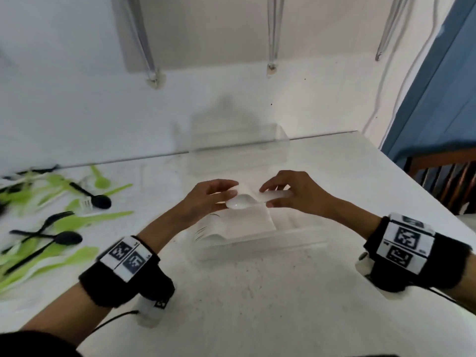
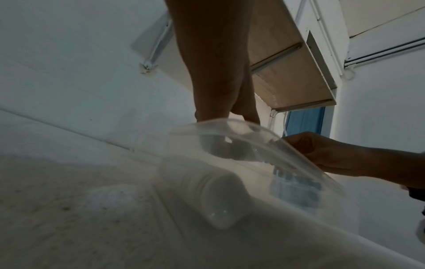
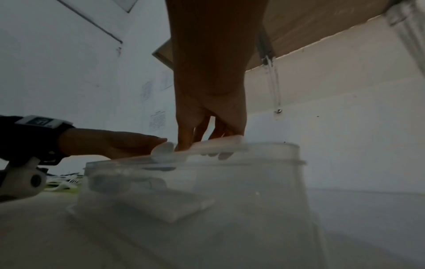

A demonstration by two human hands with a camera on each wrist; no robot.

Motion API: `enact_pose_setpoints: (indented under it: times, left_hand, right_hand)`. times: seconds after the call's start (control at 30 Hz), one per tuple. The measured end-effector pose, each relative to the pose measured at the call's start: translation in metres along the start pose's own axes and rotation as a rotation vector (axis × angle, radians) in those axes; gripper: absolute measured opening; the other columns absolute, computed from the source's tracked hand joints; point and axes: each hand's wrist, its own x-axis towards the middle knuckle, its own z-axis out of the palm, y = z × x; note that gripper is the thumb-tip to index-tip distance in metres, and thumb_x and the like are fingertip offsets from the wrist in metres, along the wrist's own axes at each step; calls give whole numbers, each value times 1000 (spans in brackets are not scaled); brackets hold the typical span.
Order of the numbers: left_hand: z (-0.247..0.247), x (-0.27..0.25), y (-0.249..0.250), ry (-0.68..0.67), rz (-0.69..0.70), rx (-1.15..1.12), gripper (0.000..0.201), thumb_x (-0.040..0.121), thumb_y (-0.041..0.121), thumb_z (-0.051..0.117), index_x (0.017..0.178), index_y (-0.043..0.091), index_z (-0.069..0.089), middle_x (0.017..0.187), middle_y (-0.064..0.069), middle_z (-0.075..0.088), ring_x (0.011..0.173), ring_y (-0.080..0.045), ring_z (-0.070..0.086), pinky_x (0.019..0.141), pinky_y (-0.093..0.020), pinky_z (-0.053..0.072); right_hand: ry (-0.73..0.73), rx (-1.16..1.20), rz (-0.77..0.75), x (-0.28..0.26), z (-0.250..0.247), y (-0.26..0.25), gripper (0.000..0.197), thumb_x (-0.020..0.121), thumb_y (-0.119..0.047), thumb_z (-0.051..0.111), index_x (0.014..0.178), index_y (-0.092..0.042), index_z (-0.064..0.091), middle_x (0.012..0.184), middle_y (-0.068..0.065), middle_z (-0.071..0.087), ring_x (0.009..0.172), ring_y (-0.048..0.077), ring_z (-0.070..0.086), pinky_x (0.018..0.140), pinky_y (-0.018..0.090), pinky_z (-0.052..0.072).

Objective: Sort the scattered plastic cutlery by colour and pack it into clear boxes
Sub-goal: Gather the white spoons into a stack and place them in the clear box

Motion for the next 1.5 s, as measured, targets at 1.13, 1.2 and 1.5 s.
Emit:
enact_pose_setpoints:
  times: [1.13,1.2,1.5]
  left_hand:
    - [-13,8,-27,141,208,506,21,83,14,69,103,19,70,102,9,65,91,3,62,80,-8,46]
    - [-12,8,-28,141,215,505,21,84,12,68,103,20,70,101,10,64,91,4,62,79,-8,46]
    - [-12,8,-27,134,217,503,20,86,13,65,104,20,70,102,5,64,90,5,61,80,-9,47]
  right_hand:
    - [-133,-196,-193,23,44,14,34,78,-30,73,110,-24,60,96,-12,56,89,8,52,74,26,45]
    - [-130,-197,-212,23,44,13,35,77,-29,74,109,-23,60,96,-10,57,87,9,53,73,25,45]
    - [-155,-186,-201,23,45,13,36,78,-22,72,111,-18,59,92,-8,55,84,9,50,76,25,42]
